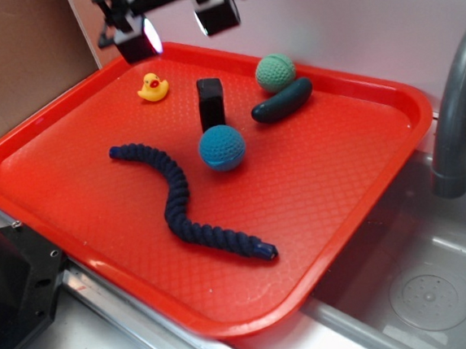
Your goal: Grab the black box.
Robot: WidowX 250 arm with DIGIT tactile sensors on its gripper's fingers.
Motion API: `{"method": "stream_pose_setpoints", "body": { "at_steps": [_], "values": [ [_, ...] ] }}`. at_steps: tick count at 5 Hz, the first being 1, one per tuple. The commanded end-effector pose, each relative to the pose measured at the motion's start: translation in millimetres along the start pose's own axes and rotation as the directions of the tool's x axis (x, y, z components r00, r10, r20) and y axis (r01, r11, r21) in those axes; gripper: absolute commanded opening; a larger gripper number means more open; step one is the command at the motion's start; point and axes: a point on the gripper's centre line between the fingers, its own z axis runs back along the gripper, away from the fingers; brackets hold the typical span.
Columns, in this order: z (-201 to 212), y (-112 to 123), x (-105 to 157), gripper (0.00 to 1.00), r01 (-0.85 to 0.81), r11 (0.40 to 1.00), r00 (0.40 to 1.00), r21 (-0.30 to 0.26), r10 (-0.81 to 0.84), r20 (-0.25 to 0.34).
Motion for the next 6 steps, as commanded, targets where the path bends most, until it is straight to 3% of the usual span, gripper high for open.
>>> {"method": "stream_pose_setpoints", "body": {
  "at_steps": [1,2,3,4,5,6],
  "values": [
    [-42,14,9,1.00,-0.037,0.997,0.998,0.063,0.039,-0.042],
    [-60,15,1,1.00,-0.055,0.996,0.997,0.063,0.059,-0.059],
    [-62,13,-1,0.94,-0.087,0.992,0.991,0.096,0.096,-0.096],
    [-63,13,-3,0.00,-0.092,0.990,0.989,0.107,0.103,-0.106],
    [-54,10,0,0.00,0.003,0.994,0.990,0.105,0.012,-0.141],
    [-4,5,3,0.00,0.230,0.973,0.957,-0.018,-0.230,-0.179]
  ]
}}
